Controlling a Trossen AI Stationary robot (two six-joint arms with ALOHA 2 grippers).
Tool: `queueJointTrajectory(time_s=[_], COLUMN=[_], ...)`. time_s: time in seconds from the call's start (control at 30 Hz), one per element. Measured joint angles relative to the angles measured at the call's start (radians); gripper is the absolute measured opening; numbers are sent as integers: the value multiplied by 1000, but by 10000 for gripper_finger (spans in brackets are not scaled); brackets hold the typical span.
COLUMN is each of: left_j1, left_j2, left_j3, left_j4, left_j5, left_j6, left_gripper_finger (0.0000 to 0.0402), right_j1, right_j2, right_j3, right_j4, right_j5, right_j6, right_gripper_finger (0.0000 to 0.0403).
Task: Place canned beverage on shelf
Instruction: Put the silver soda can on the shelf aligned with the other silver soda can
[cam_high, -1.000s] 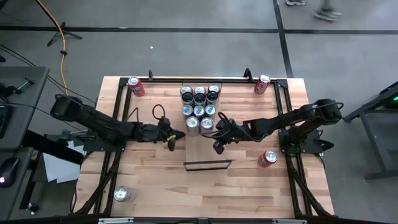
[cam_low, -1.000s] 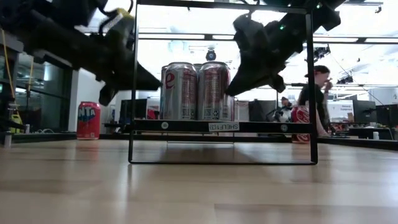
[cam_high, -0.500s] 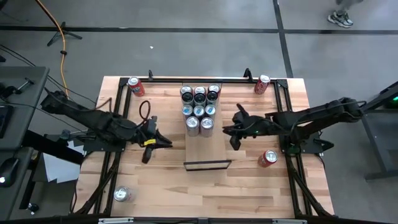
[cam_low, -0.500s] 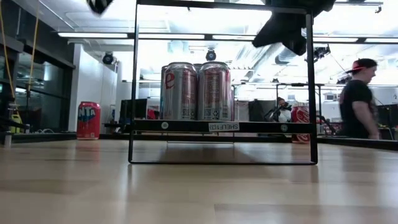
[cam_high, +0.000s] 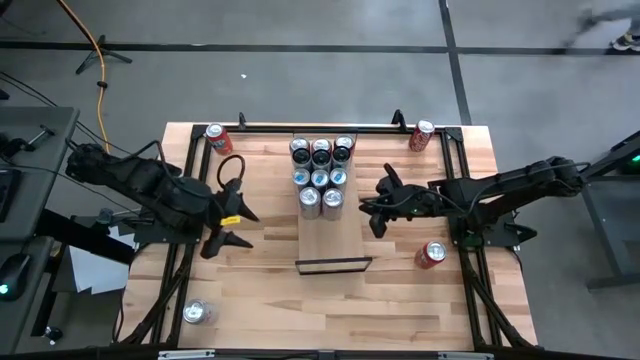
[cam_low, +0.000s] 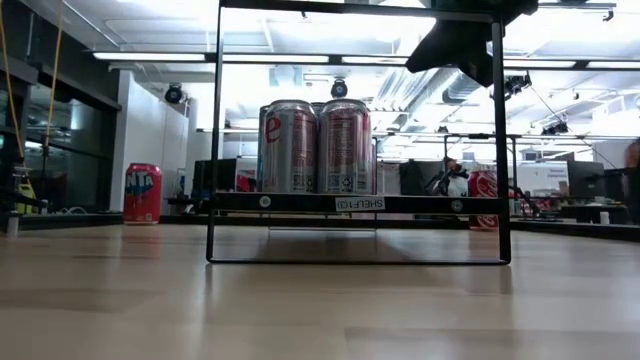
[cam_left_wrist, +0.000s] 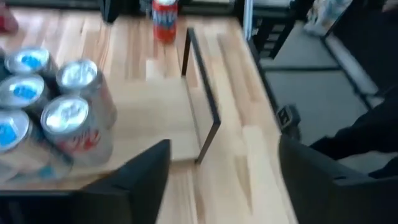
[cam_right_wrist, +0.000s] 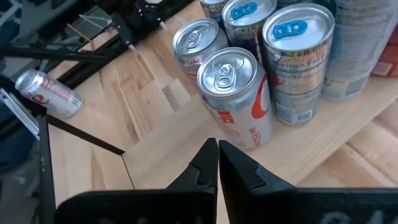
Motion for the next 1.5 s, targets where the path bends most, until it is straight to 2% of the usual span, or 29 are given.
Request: queueJointTrajectory(time_s=[0.13,0.23,0.37,0.5,0.6,0.73,0.93,1.07,1.13,1.27,1.5], left_j1=[0,0,-1,-31,-109,-282,-521,-622,-658,-688,-669], left_j2=[6,25,64,163,260,379,505,538,555,605,703], left_j3=[0,-1,31,125,200,231,229,229,229,218,205], left_j4=[-74,-96,-134,-261,-400,-519,-534,-478,-474,-479,-490], left_j5=[5,30,80,130,205,254,259,277,277,286,300], left_j6=[1,3,-13,-137,-266,-498,-1090,-1475,-1598,-1713,-1645], left_gripper_finger=[312,344,363,364,365,365,365,365,365,365,365], right_j1=[0,0,0,0,0,0,0,0,0,0,0], right_j2=[0,0,1,1,1,1,1,1,1,1,1], right_j3=[0,0,0,0,0,0,0,0,0,0,0], right_j4=[0,0,0,-6,-15,-19,-19,-19,-19,-19,-23], right_j5=[0,0,0,0,0,5,48,50,50,50,37], right_j6=[45,69,72,70,52,-3,-68,-110,-139,-179,-182], right_gripper_finger=[0,0,0,0,0,0,0,0,0,0,0])
